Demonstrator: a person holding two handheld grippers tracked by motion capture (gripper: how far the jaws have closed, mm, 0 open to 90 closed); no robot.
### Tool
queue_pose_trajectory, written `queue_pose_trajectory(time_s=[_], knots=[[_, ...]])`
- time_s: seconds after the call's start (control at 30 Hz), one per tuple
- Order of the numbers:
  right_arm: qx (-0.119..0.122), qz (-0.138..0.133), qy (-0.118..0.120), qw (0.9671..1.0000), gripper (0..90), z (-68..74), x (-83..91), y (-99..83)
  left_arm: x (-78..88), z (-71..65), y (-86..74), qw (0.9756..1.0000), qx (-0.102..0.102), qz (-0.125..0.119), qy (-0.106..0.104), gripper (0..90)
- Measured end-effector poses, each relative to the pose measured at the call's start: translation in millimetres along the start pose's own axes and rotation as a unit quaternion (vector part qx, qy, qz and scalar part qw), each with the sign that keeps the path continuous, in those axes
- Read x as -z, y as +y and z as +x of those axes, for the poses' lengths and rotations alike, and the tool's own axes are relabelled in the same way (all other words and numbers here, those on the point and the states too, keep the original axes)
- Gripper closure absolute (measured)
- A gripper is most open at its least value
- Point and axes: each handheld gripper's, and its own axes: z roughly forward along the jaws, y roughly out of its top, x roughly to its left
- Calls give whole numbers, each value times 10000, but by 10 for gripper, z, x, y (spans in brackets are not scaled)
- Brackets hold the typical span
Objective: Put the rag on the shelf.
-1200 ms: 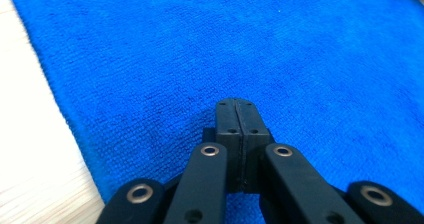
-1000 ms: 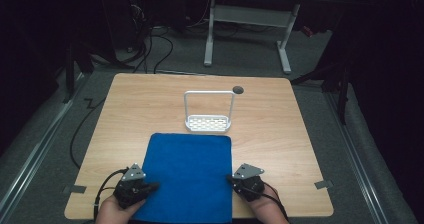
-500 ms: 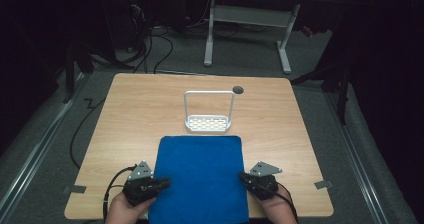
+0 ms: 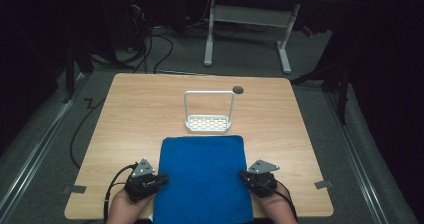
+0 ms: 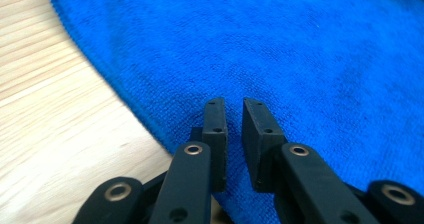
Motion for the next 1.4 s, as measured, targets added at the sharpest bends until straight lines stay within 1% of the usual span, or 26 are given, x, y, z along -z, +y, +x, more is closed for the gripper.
queue_pose_trajectory(time_s=[0.03, 0.1, 0.13, 0.23, 0.3, 0.33, 0.4, 0.43, 0.47, 0.5, 0.57, 0.67, 0.7, 0.73, 0.8, 0.83, 0.87, 0.9, 0.93, 1.03, 1.1, 1.17, 1.23, 1.3, 1.33, 1.4], knots=[[-43, -22, 20, 10000, 860, -16, 6, -13, -10, -17, 10, 10000, -54, 11, 4, 803], [-100, -28, 42, 9999, 847, -31, 14, -20, -12, -20, 14, 10000, -45, 8, -9, 796], [-157, -162, 17, 9997, 821, -48, 37, -17, 0, -2, 19, 10000, -11, -66, -31, 791], [-312, -454, -4, 9985, 761, -90, 81, -7, 52, 64, 27, 9996, 110, -270, 52, 758], [-438, -581, -28, 9973, 730, -118, 93, -16, 94, 148, 39, 9986, 234, -456, 136, 722], [-507, -630, -17, 9967, 716, -137, 97, -25, 106, 189, 43, 9981, 253, -519, 219, 703], [-565, -632, -23, 9964, 696, -160, 94, -36, 107, 271, 52, 9971, 398, -567, 311, 673], [-565, -632, -23, 9964, 696, -160, 94, -36, 107, 271, 52, 9971, 398, -567, 311, 656], [-569, -613, -15, 9965, 673, -176, 86, -41, 94, 362, 65, 9960, 534, -583, 422, 640], [-562, -612, -15, 9965, 666, -179, 83, -41, 79, 418, 84, 9953, 592, -587, 484, 634], [-570, -598, 1, 9966, 658, -176, 80, -43, 52, 498, 134, 9941, 636, -629, 610, 618], [-551, -611, 17, 9966, 650, -171, 84, -42, -7, 618, 239, 9923, 760, -706, 681, 604], [-551, -611, 17, 9966, 650, -171, 84, -42, -7, 618, 239, 9923, 760, -706, 681, 601], [-516, -618, 23, 9968, 648, -165, 82, -40, -68, 685, 315, 9913, 810, -744, 722, 600], [-501, -623, 24, 9968, 647, -160, 82, -38, -146, 742, 384, 9914, 846, -672, 734, 597], [-496, -621, 28, 9968, 647, -159, 83, -38, -146, 742, 384, 9914, 846, -672, 734, 597], [-490, -618, 31, 9969, 647, -158, 82, -38, -200, 770, 419, 9911, 859, -637, 794, 595], [-486, -619, 32, 9969, 645, -158, 82, -39, -262, 819, 454, 9906, 934, -596, 802, 594], [-486, -623, 32, 9969, 642, -159, 81, -38, -301, 844, 472, 9905, 954, -554, 820, 589], [-506, -631, 38, 9967, 635, -159, 79, -36, -359, 877, 508, 9900, 984, -517, 864, 589], [-548, -723, -8, 9959, 608, -181, 63, -4, -430, 887, 567, 9904, 960, -416, 903, 589], [-534, -768, -124, 9955, 598, -199, 31, 40, -466, 885, 588, 9905, 939, -381, 928, 600], [-622, -772, -230, 9948, 599, -261, -44, 137, -476, 888, 592, 9900, 971, -404, 941, 639], [-725, -809, -339, 9935, 599, -328, -115, 220, -473, 901, 587, 9903, 1012, -410, 865, 662], [-748, -785, -456, 9931, 594, -385, -175, 288, -472, 903, 588, 9903, 1024, -411, 845, 670], [-781, -757, -512, 9927, 593, -420, -213, 327, -477, 902, 588, 9903, 1026, -415, 835, 698]])
